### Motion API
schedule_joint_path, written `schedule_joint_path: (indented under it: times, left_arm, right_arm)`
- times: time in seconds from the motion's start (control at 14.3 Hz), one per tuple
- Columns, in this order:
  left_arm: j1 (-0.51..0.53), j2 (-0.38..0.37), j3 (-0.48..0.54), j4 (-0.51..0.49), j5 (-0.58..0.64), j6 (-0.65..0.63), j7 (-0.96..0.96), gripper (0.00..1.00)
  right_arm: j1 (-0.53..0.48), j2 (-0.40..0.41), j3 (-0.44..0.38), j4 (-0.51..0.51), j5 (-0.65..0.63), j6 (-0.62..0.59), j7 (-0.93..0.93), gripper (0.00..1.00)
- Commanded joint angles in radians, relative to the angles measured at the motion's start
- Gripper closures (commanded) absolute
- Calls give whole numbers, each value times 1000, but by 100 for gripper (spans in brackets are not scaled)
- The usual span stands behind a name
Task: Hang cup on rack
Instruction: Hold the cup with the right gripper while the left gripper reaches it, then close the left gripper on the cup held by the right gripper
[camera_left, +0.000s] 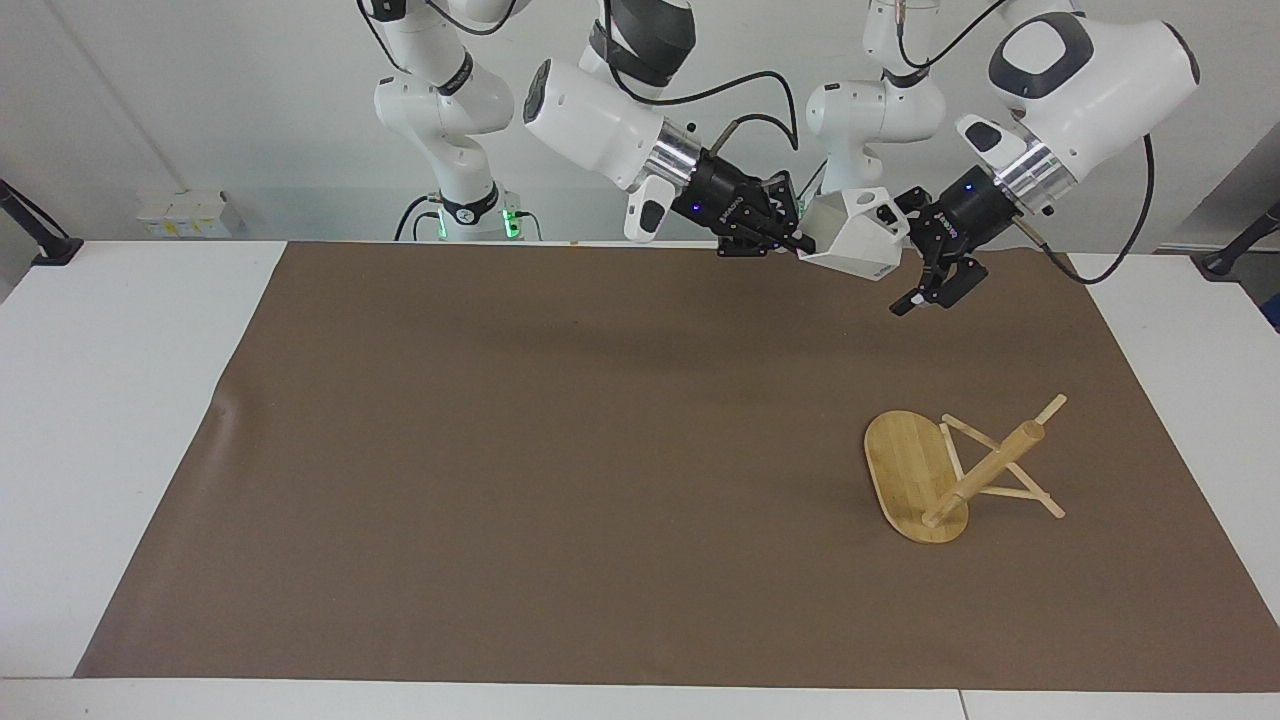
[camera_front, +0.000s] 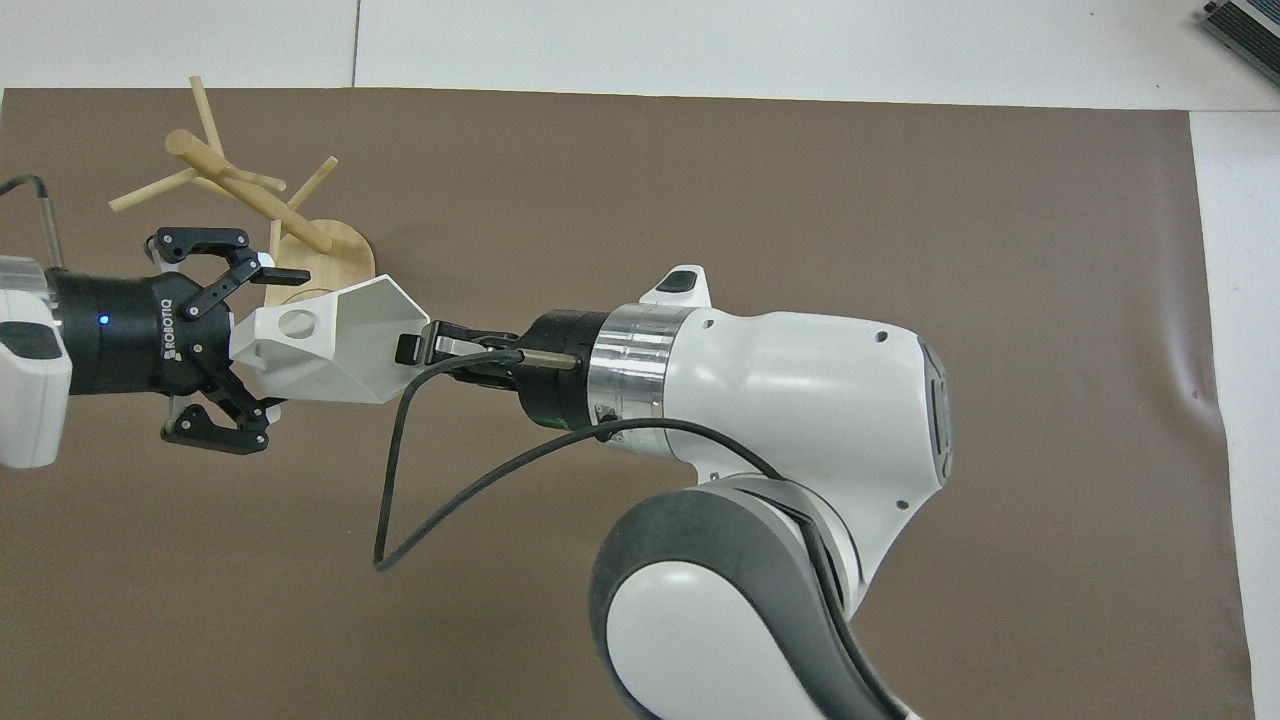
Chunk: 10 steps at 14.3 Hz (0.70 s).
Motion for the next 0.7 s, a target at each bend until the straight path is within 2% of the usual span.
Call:
schedule_joint_path:
  times: [0.0, 0.35, 0.63]
  left_arm:
    - [-1, -46, -8, -36, -65, -56, 10, 0]
    - [52, -55, -3, -33, -79, -113, 7, 0]
    - [72, -51, 0, -33, -65, -64, 11, 0]
  right_arm:
    - [0, 24, 19, 10, -13, 19, 33, 100]
    - [0, 24, 19, 8, -13, 19, 33, 100]
    - [0, 23, 19, 2, -13, 19, 33, 100]
